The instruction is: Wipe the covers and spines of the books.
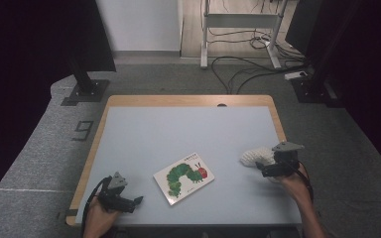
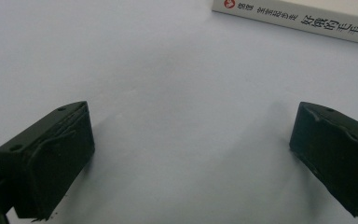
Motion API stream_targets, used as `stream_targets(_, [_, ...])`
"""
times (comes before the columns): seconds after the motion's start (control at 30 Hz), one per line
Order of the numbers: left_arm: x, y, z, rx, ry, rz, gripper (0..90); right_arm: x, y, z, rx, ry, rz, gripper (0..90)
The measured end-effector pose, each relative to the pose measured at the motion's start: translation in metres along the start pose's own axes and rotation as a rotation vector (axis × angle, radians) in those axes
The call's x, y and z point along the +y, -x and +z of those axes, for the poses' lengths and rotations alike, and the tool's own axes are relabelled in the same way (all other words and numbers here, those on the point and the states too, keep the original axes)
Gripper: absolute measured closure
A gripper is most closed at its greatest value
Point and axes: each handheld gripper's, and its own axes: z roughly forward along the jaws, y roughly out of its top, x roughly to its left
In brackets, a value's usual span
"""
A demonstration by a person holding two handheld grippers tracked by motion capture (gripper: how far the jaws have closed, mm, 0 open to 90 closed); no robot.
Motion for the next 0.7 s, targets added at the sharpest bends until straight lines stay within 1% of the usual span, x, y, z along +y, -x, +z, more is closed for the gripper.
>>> stream_targets(0.1, [0.0, 0.0, 0.0, -0.001, -0.001, 0.003, 0.0, 0.007, -0.006, 0.0, 0.022, 0.013, -0.011, 0.0])
stream_targets(0.2, [0.001, 0.001, 0.0, 0.0, -0.003, 0.007, 0.0, 0.012, -0.013, 0.001, 0.042, 0.006, -0.034, 0.0])
stream_targets(0.27, [0.003, 0.002, 0.001, -0.009, -0.002, 0.017, 0.0, 0.015, -0.018, 0.003, 0.056, 0.003, -0.053, 0.0])
stream_targets(0.37, [0.009, 0.008, 0.006, -0.031, -0.004, 0.046, 0.0, 0.02, -0.024, 0.005, 0.069, 0.005, -0.076, 0.0])
stream_targets(0.43, [0.013, 0.013, 0.01, -0.046, -0.004, 0.071, 0.0, 0.024, -0.028, 0.006, 0.08, 0.008, -0.082, 0.0])
stream_targets(0.5, [0.017, 0.016, 0.013, -0.046, -0.008, 0.091, 0.0, 0.028, -0.032, 0.006, 0.098, 0.009, -0.09, 0.0])
stream_targets(0.6, [0.022, 0.02, 0.015, -0.047, -0.017, 0.11, 0.0, 0.032, -0.037, 0.007, 0.11, 0.015, -0.103, 0.1])
stream_targets(0.7, [0.025, 0.025, 0.018, -0.065, -0.019, 0.128, 0.0, 0.035, -0.042, 0.01, 0.121, 0.012, -0.11, 0.5])
